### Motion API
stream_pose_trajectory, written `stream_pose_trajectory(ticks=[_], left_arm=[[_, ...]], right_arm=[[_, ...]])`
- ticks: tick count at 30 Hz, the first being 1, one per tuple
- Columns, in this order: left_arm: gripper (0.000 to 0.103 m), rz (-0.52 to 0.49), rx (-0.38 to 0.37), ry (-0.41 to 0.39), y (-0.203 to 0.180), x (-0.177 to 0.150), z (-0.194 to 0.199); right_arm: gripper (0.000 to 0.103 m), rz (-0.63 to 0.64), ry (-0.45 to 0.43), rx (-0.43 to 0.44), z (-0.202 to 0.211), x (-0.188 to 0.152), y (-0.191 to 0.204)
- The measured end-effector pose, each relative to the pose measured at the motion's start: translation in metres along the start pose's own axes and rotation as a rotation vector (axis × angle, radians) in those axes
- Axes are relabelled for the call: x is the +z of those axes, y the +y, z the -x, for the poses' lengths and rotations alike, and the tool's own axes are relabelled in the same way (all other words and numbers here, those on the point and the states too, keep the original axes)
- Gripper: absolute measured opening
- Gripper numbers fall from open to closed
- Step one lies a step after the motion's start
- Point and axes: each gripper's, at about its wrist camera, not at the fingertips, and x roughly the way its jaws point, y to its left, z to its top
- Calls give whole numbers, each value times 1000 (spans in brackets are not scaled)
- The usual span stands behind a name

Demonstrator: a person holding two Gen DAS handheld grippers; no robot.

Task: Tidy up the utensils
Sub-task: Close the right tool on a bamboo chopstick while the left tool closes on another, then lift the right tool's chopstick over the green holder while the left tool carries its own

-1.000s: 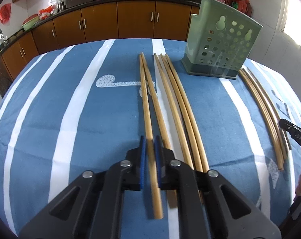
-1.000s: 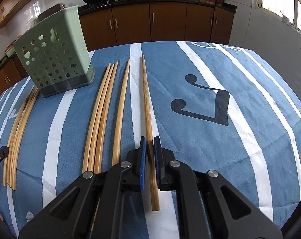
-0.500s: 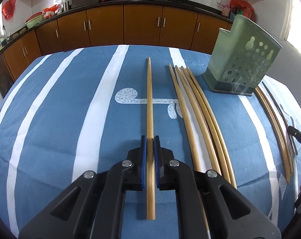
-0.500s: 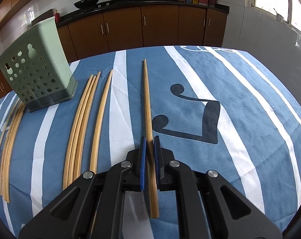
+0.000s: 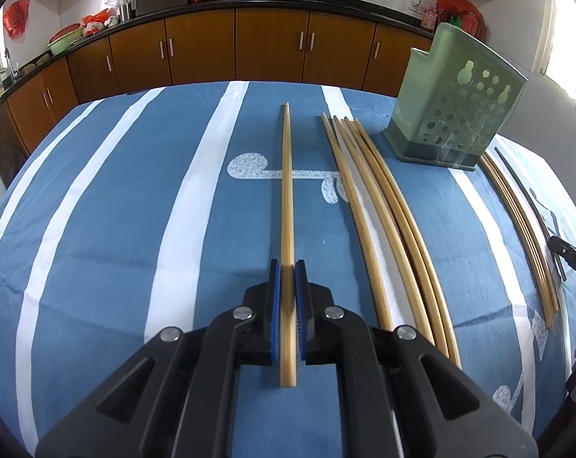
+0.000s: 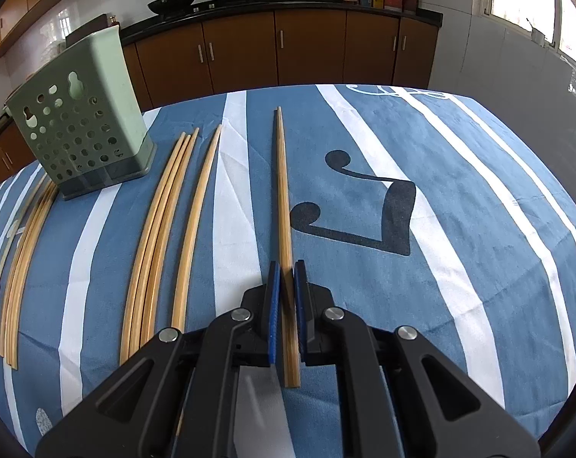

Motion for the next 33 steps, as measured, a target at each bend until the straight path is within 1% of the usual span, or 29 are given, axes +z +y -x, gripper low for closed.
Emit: stream_pose_trajectory(ticks=[4, 6, 9, 11, 19, 24, 27, 33], left_arm=[[8, 1, -2, 9, 1, -1, 2], [8, 7, -9, 17, 2, -1, 5], [8, 1, -13, -21, 2, 4, 21], [8, 0, -14, -53, 3, 9, 32], [8, 45, -30, -233, 9, 37, 90], [8, 86, -45, -348, 11, 57, 121], [8, 93, -46, -387, 12, 66, 133], [8, 92, -46, -425, 10, 79, 148]], right_arm=[[8, -2, 2, 13, 4, -1, -2], [8, -2, -29, 22, 15, -1, -3], [8, 2, -82, 25, 34, 3, -6], [8, -4, -120, 33, 48, 8, -9], [8, -22, -271, 54, 94, 32, -14], [8, -26, -330, 57, 110, 45, -15], [8, -33, -347, 60, 115, 51, -16], [8, -30, -373, 56, 122, 60, -17]])
